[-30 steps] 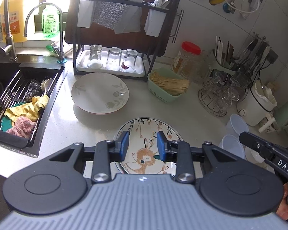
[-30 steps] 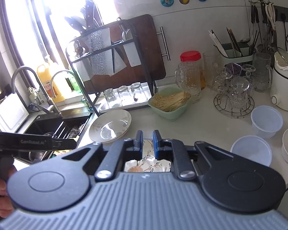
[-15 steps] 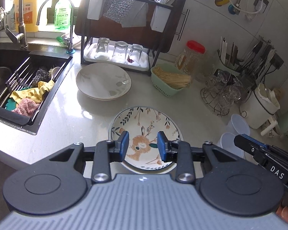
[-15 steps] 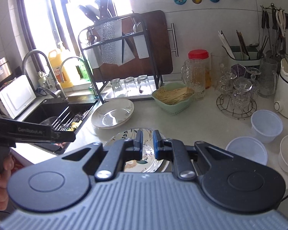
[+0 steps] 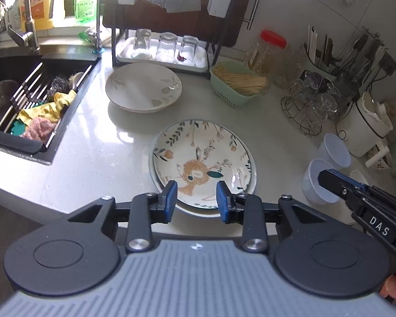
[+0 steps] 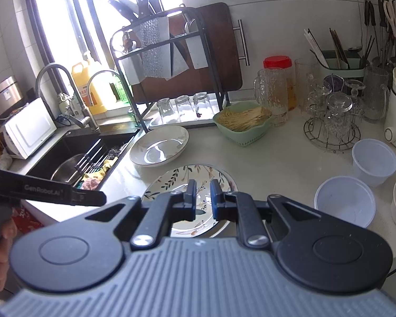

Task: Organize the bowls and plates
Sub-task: 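Lower the deer-print plate onto the rose plate and open the left gripper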

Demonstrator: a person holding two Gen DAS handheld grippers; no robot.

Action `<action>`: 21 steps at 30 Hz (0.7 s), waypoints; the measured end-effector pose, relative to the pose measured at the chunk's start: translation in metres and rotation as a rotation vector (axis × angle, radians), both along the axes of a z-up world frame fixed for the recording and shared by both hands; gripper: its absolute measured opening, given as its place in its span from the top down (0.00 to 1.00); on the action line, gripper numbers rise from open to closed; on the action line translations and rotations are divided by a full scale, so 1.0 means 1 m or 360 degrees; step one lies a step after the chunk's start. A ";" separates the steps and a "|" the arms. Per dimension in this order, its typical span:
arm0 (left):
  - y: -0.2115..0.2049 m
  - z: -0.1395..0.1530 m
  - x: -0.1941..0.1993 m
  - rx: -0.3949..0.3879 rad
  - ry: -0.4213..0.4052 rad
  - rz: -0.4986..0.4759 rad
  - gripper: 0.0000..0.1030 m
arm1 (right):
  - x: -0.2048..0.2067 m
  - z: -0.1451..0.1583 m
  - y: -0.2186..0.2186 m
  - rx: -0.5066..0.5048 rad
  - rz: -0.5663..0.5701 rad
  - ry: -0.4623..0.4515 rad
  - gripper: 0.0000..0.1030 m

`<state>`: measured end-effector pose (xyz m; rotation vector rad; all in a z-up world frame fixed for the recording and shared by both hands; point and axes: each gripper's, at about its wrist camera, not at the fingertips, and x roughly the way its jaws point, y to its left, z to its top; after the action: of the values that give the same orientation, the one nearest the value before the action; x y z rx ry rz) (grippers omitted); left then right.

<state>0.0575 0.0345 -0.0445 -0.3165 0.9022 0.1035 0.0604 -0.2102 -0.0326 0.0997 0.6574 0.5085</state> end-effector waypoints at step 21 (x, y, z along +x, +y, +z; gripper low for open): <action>0.035 -0.009 0.023 -0.0033 0.0030 0.0132 0.62 | 0.017 -0.002 0.020 -0.0056 -0.0033 0.0005 0.86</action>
<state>0.0806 0.0691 -0.0537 -0.3731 0.9091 0.1741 0.0770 -0.1906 -0.0344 0.0740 0.6672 0.4765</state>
